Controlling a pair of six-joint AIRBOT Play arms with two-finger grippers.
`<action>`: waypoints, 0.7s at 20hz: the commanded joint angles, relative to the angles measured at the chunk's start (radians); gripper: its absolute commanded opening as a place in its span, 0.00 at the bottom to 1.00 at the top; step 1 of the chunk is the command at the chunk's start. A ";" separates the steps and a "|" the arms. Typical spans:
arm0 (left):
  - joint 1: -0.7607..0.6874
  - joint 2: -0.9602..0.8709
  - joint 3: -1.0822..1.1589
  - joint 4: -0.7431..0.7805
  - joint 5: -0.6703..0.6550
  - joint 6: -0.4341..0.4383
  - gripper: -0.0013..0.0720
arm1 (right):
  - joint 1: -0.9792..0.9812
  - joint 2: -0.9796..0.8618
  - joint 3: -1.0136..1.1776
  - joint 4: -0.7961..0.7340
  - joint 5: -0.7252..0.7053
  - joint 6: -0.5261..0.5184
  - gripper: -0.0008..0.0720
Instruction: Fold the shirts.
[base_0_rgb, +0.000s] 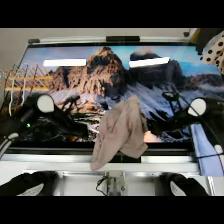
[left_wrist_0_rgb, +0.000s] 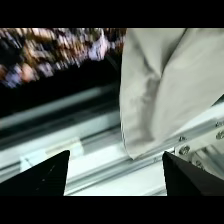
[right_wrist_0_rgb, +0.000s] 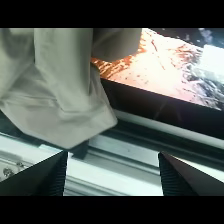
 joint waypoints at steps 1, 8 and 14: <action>-0.047 0.062 -0.314 -0.127 0.169 -0.012 0.94 | 0.000 -0.098 -0.042 0.071 -0.096 -0.018 0.94; -0.200 0.051 -0.448 -0.286 0.409 -0.012 0.93 | 0.000 -0.185 -0.043 0.121 -0.100 -0.019 0.94; -0.304 -0.033 -0.448 -0.321 0.499 -0.012 0.90 | 0.002 -0.185 -0.043 0.126 -0.114 -0.024 0.94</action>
